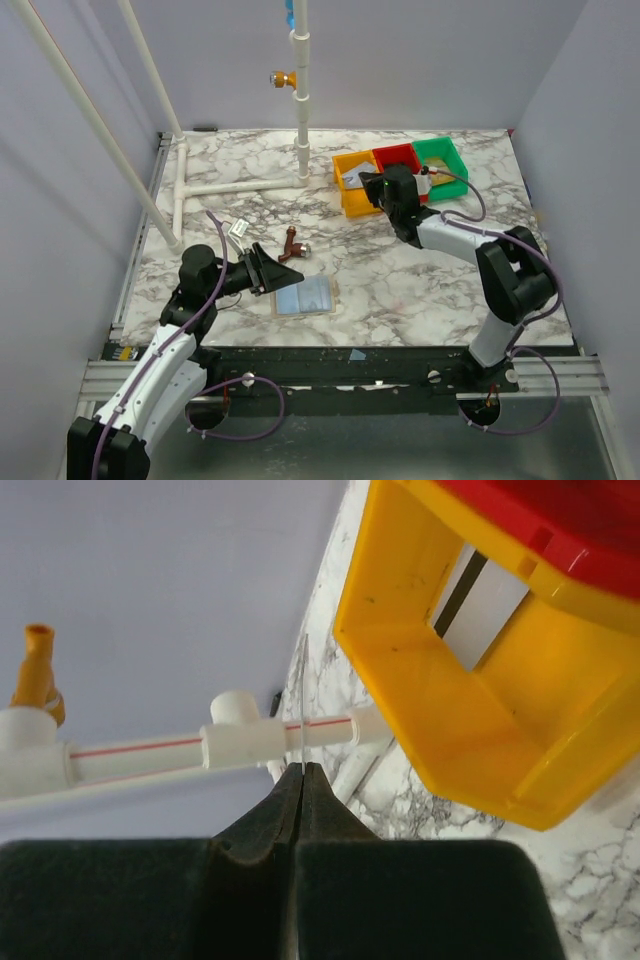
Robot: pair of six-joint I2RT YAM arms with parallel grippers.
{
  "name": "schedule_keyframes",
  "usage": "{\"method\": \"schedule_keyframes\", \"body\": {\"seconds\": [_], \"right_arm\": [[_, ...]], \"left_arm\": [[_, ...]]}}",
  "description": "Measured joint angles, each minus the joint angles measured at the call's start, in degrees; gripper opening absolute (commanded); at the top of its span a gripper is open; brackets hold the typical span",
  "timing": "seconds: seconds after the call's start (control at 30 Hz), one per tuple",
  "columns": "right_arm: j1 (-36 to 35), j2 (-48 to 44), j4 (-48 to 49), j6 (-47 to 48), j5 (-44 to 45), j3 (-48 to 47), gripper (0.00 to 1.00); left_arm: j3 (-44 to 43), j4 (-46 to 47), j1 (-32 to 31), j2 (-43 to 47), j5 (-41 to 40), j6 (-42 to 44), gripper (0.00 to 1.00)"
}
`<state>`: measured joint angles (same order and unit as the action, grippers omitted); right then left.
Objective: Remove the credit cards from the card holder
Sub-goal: Place the credit card in the storage box.
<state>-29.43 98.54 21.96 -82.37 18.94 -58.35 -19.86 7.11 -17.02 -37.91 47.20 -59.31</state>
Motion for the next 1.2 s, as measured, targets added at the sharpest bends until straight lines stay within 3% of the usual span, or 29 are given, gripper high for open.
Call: {"method": "schedule_keyframes", "body": {"seconds": [0.37,1.2], "right_arm": [[3.7,9.9,-5.7,-9.2,1.5,-8.1,0.01],[4.3,24.0,-15.5,-12.0,1.3,-24.7,0.01]], "left_arm": [[-2.5,-3.5,0.0,0.8,0.4,1.6,0.65],[-2.9,-4.3,0.0,1.3,1.5,2.3,0.65]]}}
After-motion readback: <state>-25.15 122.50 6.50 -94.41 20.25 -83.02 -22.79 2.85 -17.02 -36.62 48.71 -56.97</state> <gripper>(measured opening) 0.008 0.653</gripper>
